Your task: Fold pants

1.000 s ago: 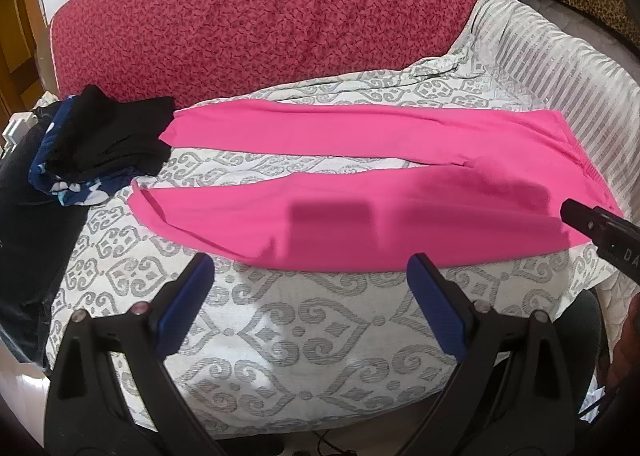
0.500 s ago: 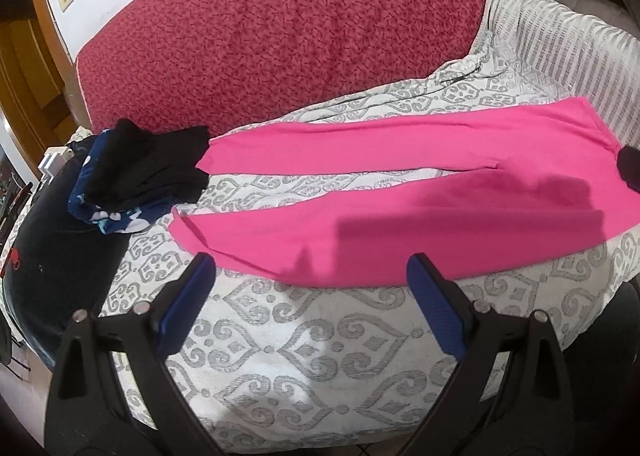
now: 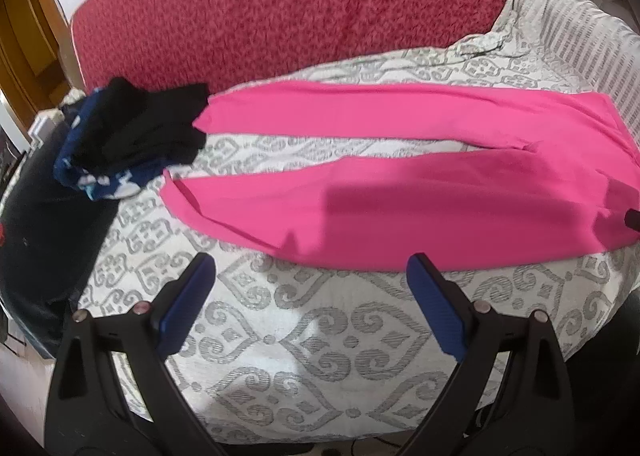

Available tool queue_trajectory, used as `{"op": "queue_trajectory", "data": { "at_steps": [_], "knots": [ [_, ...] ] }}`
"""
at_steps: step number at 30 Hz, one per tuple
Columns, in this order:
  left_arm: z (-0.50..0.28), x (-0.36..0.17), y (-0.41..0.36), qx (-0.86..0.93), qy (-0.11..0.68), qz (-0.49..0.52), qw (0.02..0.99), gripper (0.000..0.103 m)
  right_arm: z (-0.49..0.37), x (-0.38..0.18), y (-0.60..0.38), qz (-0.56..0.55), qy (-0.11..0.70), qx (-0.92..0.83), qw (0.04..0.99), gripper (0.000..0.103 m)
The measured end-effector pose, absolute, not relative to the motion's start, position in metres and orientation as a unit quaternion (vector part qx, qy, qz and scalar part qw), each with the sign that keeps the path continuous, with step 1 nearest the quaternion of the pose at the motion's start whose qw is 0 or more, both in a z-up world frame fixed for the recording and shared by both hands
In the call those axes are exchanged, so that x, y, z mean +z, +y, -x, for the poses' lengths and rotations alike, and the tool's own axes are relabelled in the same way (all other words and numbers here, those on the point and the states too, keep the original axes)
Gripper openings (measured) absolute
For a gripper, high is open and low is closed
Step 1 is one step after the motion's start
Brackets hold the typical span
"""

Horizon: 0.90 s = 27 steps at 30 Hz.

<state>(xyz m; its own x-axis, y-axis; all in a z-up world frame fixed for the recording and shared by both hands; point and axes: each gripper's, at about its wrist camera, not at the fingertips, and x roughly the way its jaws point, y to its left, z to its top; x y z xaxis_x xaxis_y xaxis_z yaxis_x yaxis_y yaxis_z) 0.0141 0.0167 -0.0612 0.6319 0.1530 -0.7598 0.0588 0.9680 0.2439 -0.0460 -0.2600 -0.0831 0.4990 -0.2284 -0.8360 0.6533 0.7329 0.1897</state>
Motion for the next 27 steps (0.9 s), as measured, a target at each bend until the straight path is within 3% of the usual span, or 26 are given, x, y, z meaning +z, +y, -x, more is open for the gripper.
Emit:
{"op": "queue_trajectory", "data": {
  "at_steps": [11, 16, 21, 24, 27],
  "knots": [
    [-0.041, -0.085, 0.033, 0.096, 0.448, -0.177, 0.871, 0.097, 0.049, -0.092, -0.276, -0.256, 0.419, -0.275, 0.826, 0.069],
    [-0.069, -0.093, 0.084, 0.070, 0.512, -0.040, 0.855, 0.097, 0.061, -0.089, -0.281, -0.281, 0.405, -0.276, 0.825, 0.069],
    [-0.090, -0.101, 0.149, 0.087, 0.522, 0.081, 0.845, 0.096, 0.079, -0.085, -0.292, -0.288, 0.387, -0.306, 0.821, 0.069],
    [-0.107, -0.104, 0.168, 0.082, 0.525, 0.124, 0.838, 0.091, 0.085, -0.087, -0.301, -0.312, 0.381, -0.308, 0.814, 0.069],
    [-0.126, -0.114, 0.184, 0.069, 0.534, 0.167, 0.826, 0.076, 0.092, -0.089, -0.307, -0.346, 0.371, -0.299, 0.808, 0.069]
  ]
}}
